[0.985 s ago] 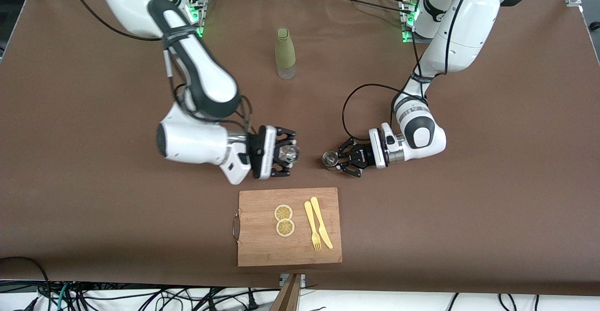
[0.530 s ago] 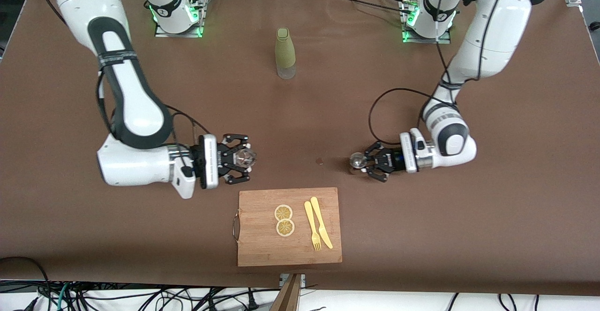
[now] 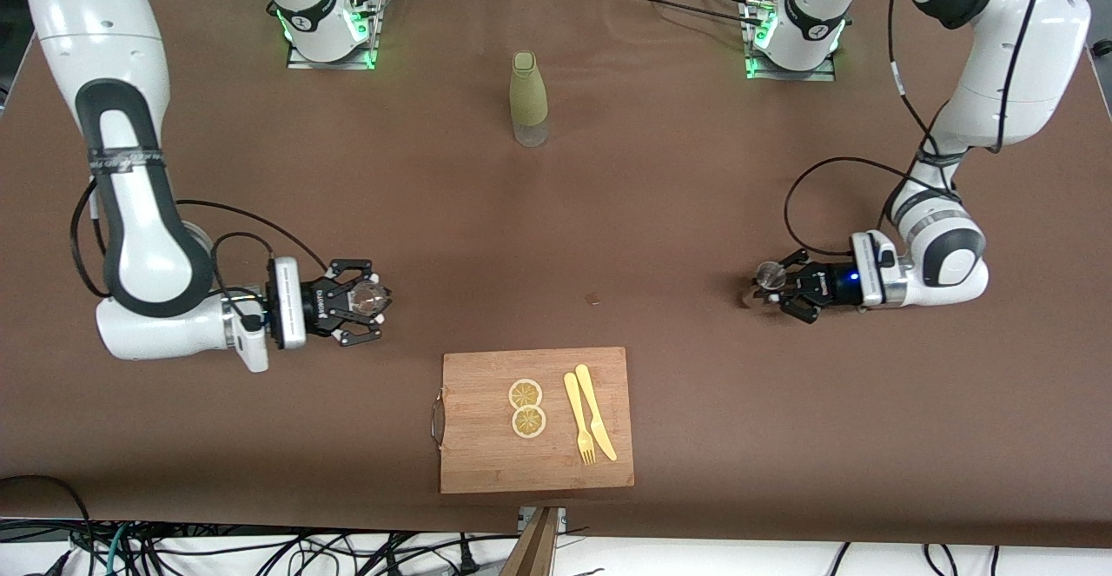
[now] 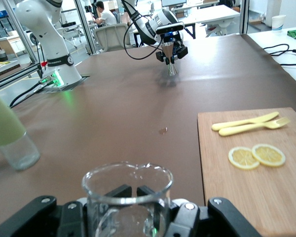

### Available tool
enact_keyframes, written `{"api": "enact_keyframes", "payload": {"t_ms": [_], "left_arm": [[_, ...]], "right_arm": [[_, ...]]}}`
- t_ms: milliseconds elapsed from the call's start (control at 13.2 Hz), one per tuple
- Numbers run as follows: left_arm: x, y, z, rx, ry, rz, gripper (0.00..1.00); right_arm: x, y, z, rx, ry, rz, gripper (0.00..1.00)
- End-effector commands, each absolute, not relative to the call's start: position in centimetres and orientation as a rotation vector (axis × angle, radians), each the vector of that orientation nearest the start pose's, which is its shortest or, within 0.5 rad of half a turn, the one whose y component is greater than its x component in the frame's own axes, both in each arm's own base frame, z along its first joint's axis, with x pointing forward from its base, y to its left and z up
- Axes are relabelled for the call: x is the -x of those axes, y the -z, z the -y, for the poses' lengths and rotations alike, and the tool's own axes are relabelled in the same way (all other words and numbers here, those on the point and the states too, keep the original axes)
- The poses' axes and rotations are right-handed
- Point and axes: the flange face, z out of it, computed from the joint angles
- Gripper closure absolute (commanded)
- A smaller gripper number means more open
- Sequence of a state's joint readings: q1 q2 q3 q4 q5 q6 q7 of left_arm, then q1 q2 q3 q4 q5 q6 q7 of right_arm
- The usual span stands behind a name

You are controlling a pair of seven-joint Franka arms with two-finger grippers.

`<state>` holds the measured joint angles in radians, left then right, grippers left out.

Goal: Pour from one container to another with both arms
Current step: 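Tilt the beaker upright and draw both grippers apart, then lower the beaker with the right gripper while the left gripper lowers the jigger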

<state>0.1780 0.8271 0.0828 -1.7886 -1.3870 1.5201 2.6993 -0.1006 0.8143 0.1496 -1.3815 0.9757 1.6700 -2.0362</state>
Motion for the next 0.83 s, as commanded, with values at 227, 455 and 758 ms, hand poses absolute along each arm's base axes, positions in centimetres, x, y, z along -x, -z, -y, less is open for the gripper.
{"api": "enact_keyframes", "payload": {"t_ms": [227,455,758], "left_arm": [[-53.3,-7.6,-13.3,-1.218,-1.334,1.338,1.0],[-51.7,-8.2,-17.1,-1.202,-1.307,1.37,1.0],[-50.4,-7.0,-18.7,-1.205,-1.317,1.396,1.0]], "right_arm": [[-66.7,-14.6,2.4,1.293,0.862,1.434,1.0],[-65.4,-11.4,5.8,1.288,0.911,1.443,1.0],[-63.3,-6.8,7.4,1.266,0.924,1.455,1.0]]}}
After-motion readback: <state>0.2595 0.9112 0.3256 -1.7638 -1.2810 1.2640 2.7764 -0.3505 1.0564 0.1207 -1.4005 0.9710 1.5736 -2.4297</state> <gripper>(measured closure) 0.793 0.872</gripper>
